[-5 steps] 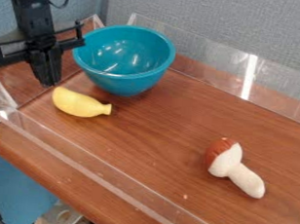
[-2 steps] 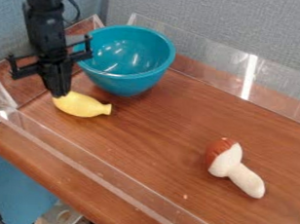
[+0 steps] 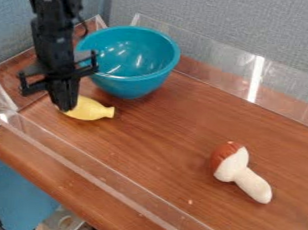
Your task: Remove the yellow object from the blue bowl and put it on the table
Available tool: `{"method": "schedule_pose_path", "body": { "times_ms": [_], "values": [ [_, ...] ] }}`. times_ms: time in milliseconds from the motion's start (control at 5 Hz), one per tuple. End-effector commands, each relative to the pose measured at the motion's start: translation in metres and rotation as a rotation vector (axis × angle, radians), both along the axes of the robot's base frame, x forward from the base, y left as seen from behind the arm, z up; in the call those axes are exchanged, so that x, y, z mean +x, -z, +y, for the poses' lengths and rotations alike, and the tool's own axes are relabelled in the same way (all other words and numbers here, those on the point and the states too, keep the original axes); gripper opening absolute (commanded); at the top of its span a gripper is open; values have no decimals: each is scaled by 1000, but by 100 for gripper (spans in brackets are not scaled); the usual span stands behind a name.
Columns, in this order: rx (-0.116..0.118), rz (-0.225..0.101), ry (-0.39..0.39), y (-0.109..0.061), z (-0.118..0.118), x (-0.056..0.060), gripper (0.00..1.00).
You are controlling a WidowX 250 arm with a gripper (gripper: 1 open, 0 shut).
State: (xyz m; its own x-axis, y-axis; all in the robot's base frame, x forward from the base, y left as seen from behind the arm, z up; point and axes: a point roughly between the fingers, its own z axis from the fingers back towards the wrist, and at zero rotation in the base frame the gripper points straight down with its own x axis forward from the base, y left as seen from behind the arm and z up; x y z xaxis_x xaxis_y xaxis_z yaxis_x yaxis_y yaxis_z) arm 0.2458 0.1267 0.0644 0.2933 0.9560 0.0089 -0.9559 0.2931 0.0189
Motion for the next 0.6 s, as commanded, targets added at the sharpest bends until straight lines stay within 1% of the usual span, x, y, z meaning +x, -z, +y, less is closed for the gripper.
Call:
{"method": "schedule_pose_path", "body": {
  "times_ms": [0,400],
  "values": [
    [27,-34,-22,3,-1,7,0],
    [40,-43,-59,15,2,13,0]
  ]
}}
